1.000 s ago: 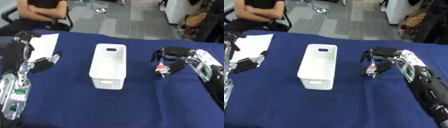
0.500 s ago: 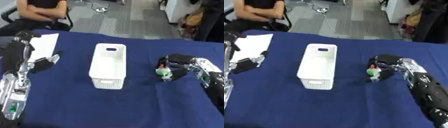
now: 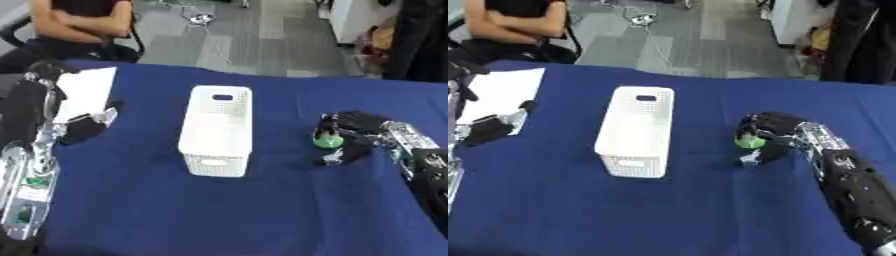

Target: Pick up objects on the table and place them in the box.

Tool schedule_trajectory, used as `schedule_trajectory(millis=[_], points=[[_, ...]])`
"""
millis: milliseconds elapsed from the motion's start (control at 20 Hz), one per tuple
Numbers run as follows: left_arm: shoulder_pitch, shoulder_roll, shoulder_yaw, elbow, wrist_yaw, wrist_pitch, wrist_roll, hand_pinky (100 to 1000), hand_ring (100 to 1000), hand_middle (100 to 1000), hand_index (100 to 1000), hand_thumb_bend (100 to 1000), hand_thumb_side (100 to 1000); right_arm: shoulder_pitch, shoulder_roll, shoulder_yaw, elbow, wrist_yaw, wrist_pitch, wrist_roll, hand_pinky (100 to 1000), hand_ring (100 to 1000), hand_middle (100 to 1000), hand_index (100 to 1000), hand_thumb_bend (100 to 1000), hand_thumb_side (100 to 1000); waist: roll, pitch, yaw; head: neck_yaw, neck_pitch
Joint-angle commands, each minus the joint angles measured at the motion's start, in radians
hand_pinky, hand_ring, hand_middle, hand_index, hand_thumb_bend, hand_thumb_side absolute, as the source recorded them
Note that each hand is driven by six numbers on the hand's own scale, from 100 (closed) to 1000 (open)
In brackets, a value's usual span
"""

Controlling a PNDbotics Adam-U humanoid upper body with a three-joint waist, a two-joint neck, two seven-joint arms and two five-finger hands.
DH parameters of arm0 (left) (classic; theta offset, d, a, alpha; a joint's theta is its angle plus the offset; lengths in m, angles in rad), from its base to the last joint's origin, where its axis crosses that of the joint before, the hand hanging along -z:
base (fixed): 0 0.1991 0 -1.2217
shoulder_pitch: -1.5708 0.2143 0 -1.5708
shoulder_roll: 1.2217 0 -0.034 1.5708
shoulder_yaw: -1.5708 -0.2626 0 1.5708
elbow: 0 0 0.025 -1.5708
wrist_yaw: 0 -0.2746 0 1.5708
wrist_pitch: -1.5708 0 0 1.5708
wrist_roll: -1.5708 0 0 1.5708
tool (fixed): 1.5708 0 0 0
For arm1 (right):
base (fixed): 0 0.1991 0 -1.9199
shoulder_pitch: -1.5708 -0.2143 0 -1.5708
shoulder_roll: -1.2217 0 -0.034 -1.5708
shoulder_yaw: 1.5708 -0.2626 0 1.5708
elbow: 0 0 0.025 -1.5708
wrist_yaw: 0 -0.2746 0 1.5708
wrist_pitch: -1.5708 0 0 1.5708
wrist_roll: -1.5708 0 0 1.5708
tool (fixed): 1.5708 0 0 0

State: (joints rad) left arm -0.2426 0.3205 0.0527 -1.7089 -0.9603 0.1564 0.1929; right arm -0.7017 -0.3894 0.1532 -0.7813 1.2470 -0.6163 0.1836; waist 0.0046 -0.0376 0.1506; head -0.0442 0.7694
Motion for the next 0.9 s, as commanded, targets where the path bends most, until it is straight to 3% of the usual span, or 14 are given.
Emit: schedule_trajectory(millis=[50,600,850,900], points=[[-0.018,0.005,-0.001,-0.023,0.003,-0.003,-0.003,100,455,684,730,514,452,-0.006,-0.008,-0.018,0.017,0.028,0.007,-0.025,398,623,715,741,673,1000,0.005,-0.003,0.0,-0.01,0.001],[-0.024,-0.002,-0.003,-0.03,0.006,-0.004,-0.008,100,455,684,730,513,451,0.0,0.021,-0.073,0.035,0.037,0.025,-0.063,387,627,735,762,659,1000,0.012,0.009,0.002,-0.009,0.001],[-0.029,-0.009,-0.006,-0.033,0.013,-0.006,-0.008,100,454,684,730,514,449,-0.042,0.027,-0.101,0.032,0.013,0.035,-0.067,388,616,733,761,653,1000,0.02,0.02,0.007,-0.021,0.001],[-0.03,-0.01,-0.006,-0.034,0.014,-0.006,-0.008,100,454,684,730,514,449,-0.047,0.027,-0.106,0.033,0.009,0.039,-0.065,388,616,733,761,740,1000,0.021,0.022,0.008,-0.022,0.001]])
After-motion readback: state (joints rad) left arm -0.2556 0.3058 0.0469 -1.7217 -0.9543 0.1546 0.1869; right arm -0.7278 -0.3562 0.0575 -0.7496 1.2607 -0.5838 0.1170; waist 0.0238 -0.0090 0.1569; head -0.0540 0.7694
